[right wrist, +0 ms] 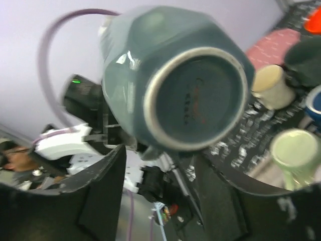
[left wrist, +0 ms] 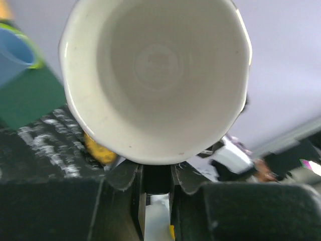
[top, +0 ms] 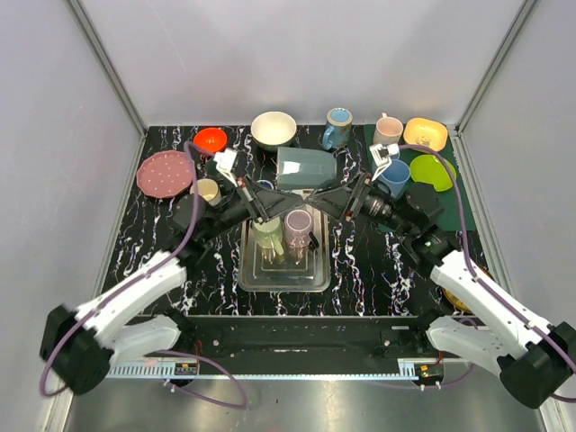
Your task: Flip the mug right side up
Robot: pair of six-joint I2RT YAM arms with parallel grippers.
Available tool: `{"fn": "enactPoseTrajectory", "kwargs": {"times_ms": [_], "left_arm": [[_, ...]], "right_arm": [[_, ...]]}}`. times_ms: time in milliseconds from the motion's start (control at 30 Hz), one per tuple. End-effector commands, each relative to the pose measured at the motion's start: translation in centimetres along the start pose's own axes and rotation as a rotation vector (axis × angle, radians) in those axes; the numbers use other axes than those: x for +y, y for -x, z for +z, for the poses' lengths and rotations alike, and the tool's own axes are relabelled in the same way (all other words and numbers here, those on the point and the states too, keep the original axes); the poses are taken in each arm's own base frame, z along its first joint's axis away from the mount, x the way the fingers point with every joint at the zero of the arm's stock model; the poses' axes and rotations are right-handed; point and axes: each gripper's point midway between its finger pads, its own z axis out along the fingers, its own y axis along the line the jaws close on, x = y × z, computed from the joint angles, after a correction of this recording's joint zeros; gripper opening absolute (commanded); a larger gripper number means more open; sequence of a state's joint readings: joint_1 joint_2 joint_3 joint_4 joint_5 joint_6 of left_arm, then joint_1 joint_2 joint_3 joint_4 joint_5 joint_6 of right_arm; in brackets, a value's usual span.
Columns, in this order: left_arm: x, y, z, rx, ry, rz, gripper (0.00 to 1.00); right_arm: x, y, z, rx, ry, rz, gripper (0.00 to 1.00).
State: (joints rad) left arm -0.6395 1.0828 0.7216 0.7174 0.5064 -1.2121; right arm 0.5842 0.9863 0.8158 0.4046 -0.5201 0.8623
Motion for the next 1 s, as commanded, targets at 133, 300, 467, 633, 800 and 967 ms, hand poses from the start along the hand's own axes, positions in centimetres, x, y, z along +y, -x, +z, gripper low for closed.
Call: {"fn": "enactPoseTrajectory", "kwargs": {"times_ms": [133,300,467,633,800,967], "left_arm": [[5.5,8.2,-14.1,-0.264,0.973,0.496,0.00],[8.8,9.5,-24.8,-0.270,1.484,0.559,0.00],[11.8,9.5,-31.1,-0.218,1.732,0.520,0.00],[16.5,10.6,-33.7,-0.240,1.797,0.365,0.00],[21.0,12.0,-34.4,-0.256,1.794,0.215,0.00],[24.6,13.3,-33.9,-0.263,1.784,0.164,0.00]], "right_arm": [[-6.9,0.5,-5.7,0.085,-0.563,-0.239,0.67],[-9.4,0.0,-7.5,0.080,-0.684,-0.257,0.67],[-10.8,-0.7,-7.6,0.087,-0.724,-0.220,0.66],[-10.9,-1.3,-7.0,0.089,-0.704,-0.177,0.65],[-11.3,-2.0,-7.2,0.117,-0.712,-0.170,0.63],[-11.5,-2.6,-7.6,0.151,-0.719,-0.171,0.63]]}}
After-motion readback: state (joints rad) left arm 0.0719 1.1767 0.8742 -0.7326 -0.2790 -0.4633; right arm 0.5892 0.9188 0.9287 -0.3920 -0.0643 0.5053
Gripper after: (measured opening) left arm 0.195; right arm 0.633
